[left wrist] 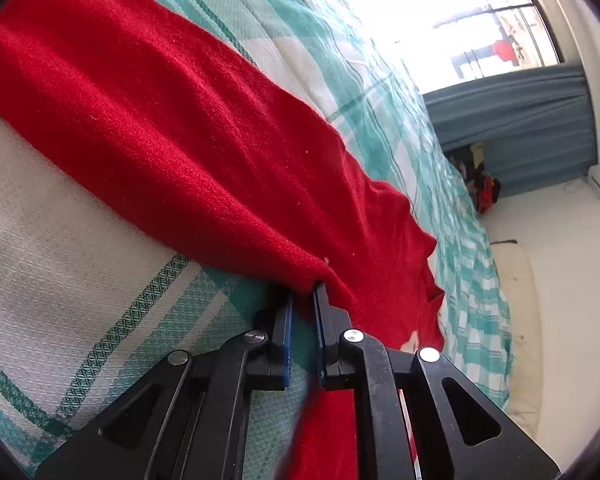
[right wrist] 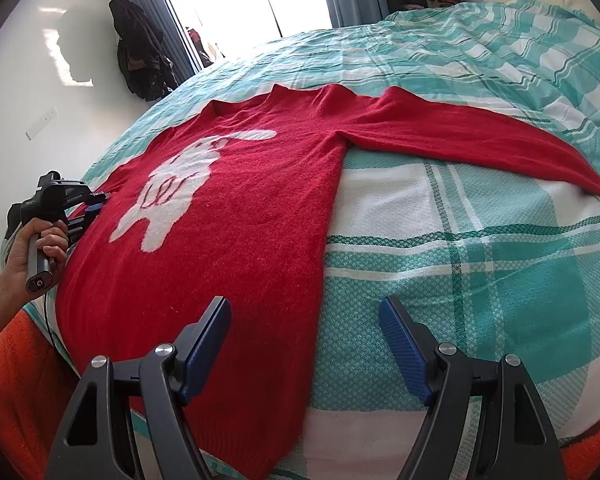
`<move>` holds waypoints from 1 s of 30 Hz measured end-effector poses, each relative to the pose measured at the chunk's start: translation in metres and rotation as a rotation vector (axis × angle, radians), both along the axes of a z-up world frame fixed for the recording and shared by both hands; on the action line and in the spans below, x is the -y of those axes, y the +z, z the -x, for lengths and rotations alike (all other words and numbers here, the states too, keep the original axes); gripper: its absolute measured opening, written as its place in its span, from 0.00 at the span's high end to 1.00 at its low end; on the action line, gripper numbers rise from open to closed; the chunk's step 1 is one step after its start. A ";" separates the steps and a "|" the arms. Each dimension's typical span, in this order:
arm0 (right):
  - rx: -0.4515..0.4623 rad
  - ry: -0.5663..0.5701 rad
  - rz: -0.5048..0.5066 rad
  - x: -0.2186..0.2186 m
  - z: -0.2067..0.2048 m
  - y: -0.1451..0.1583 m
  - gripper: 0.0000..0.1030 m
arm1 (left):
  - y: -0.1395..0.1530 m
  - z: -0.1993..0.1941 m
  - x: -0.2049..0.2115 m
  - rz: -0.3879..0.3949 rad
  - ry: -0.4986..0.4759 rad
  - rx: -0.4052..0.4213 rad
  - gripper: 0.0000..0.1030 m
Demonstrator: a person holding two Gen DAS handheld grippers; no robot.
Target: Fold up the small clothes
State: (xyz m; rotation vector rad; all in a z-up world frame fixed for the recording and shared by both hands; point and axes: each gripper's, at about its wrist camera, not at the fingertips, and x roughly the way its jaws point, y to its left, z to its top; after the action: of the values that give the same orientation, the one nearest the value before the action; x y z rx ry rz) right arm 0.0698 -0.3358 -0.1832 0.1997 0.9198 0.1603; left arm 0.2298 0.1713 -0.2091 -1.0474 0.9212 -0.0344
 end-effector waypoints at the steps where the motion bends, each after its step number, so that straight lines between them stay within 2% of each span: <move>1: 0.000 0.001 0.000 0.000 0.000 0.000 0.26 | 0.001 0.004 -0.003 0.020 0.005 0.008 0.89; 2: 0.000 0.002 0.001 0.000 0.000 0.000 0.26 | 0.003 0.007 -0.005 0.036 0.011 0.019 0.87; 4: 0.000 0.003 0.001 0.000 0.001 0.000 0.26 | 0.005 0.010 -0.006 0.058 0.019 0.040 0.79; 6: -0.001 0.004 0.003 0.000 0.001 -0.001 0.26 | 0.001 0.006 -0.007 0.065 0.020 0.036 0.79; 9: -0.007 0.006 0.011 -0.002 0.000 -0.003 0.26 | -0.007 -0.001 -0.008 0.076 0.043 0.023 0.86; 11: -0.008 0.007 0.018 -0.003 -0.001 -0.003 0.26 | -0.010 0.000 -0.010 0.066 0.039 0.007 0.95; 14: -0.006 0.009 0.017 -0.004 -0.001 -0.002 0.26 | 0.002 0.006 -0.006 0.000 0.015 -0.030 0.97; 17: -0.005 0.008 0.010 -0.003 0.000 -0.002 0.26 | 0.013 0.022 -0.004 -0.014 -0.003 -0.069 0.97; 20: -0.007 0.009 0.009 -0.003 -0.001 -0.003 0.26 | 0.010 0.027 -0.001 -0.037 -0.034 -0.143 0.96; 22: -0.007 0.011 0.012 -0.003 -0.002 -0.003 0.26 | 0.011 0.031 -0.003 -0.022 -0.042 -0.155 0.98; 23: -0.006 0.011 0.012 -0.003 -0.003 -0.003 0.26 | 0.012 0.035 -0.005 -0.007 -0.045 -0.147 0.96; 25: -0.003 0.011 0.009 -0.003 -0.002 -0.002 0.26 | 0.015 0.043 -0.009 0.035 -0.043 -0.107 0.72; 28: 0.000 0.010 0.006 -0.002 0.000 -0.002 0.26 | 0.026 0.054 -0.012 0.029 -0.048 -0.065 0.67; 30: -0.002 0.009 0.009 -0.003 0.000 -0.002 0.26 | 0.040 0.054 -0.011 -0.062 -0.073 -0.030 0.67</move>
State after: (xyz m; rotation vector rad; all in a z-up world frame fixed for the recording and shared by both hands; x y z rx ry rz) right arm 0.0700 -0.3329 -0.1854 0.1871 0.9236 0.1646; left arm 0.1756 0.1825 -0.1694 -0.9587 0.9819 -0.0509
